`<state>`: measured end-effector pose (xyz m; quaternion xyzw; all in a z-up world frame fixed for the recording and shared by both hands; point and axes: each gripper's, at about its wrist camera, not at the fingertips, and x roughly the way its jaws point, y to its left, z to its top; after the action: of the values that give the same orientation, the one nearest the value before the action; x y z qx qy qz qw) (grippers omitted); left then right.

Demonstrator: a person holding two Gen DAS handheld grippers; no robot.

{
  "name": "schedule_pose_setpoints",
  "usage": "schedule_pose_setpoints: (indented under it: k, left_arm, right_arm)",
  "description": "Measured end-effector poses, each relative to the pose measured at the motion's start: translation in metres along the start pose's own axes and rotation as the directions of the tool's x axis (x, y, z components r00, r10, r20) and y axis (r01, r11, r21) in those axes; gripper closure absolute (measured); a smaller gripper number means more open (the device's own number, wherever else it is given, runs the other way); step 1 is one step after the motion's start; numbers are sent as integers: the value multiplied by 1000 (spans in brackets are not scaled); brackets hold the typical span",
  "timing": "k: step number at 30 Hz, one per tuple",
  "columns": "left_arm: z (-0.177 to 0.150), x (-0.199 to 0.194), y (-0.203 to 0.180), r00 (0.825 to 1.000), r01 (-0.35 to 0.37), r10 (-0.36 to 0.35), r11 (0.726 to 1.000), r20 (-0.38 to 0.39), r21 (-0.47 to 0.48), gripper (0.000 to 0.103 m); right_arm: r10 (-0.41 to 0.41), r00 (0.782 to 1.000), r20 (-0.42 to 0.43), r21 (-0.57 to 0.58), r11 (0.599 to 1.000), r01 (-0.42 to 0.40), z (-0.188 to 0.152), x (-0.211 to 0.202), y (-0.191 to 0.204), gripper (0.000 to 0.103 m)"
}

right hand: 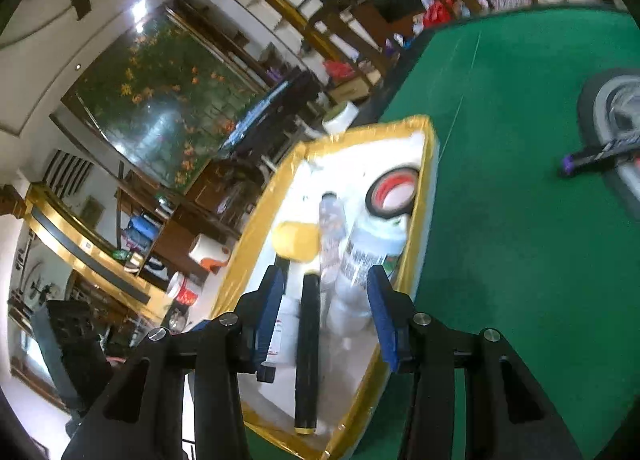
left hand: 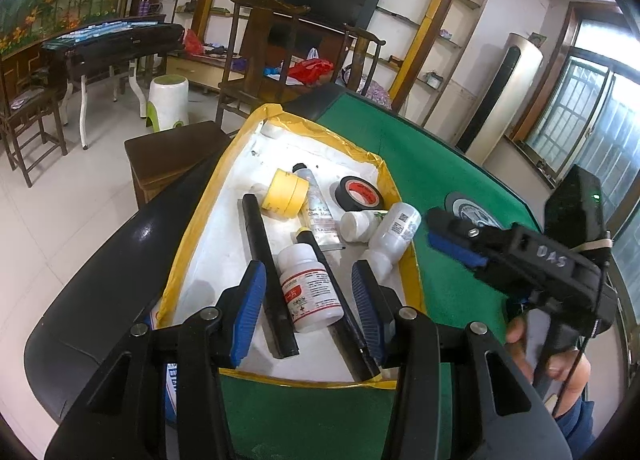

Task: Organize rigid objects
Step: 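Withdraw both grippers from the tray back toward the dial mat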

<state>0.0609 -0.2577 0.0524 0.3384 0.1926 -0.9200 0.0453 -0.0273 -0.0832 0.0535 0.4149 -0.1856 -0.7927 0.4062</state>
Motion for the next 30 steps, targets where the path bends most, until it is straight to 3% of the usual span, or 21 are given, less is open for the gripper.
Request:
schedule_pose_setpoints:
  k: [7, 13, 17, 25, 27, 30]
  left_arm:
    - [-3, 3, -13, 1000, 14, -13, 999, -15, 29, 60]
    - [-8, 7, -40, 998, 57, -54, 994, -42, 89, 60]
    - [-15, 10, -65, 995, 92, -84, 986, -59, 139, 44]
    - [-21, 23, -136, 984, 158, -126, 946, -126, 284, 44]
    - [-20, 29, -160, 979, 175, -128, 925, -158, 337, 44]
    - [-17, 41, -195, 973, 198, -125, 885, -194, 422, 44]
  right_arm:
    - [-59, 998, 3, 20, 998, 59, -7, -25, -17, 59]
    - [-143, 986, 80, 21, 990, 142, -12, -81, -42, 59]
    - [-229, 955, 190, 52, 973, 223, -12, -131, -67, 59]
    - [-332, 894, 300, 172, 941, 292, -2, -189, -103, 57]
    - [-354, 874, 333, 215, 931, 295, -2, -203, -112, 48]
    - [-349, 868, 354, 256, 929, 269, -1, -216, -120, 47]
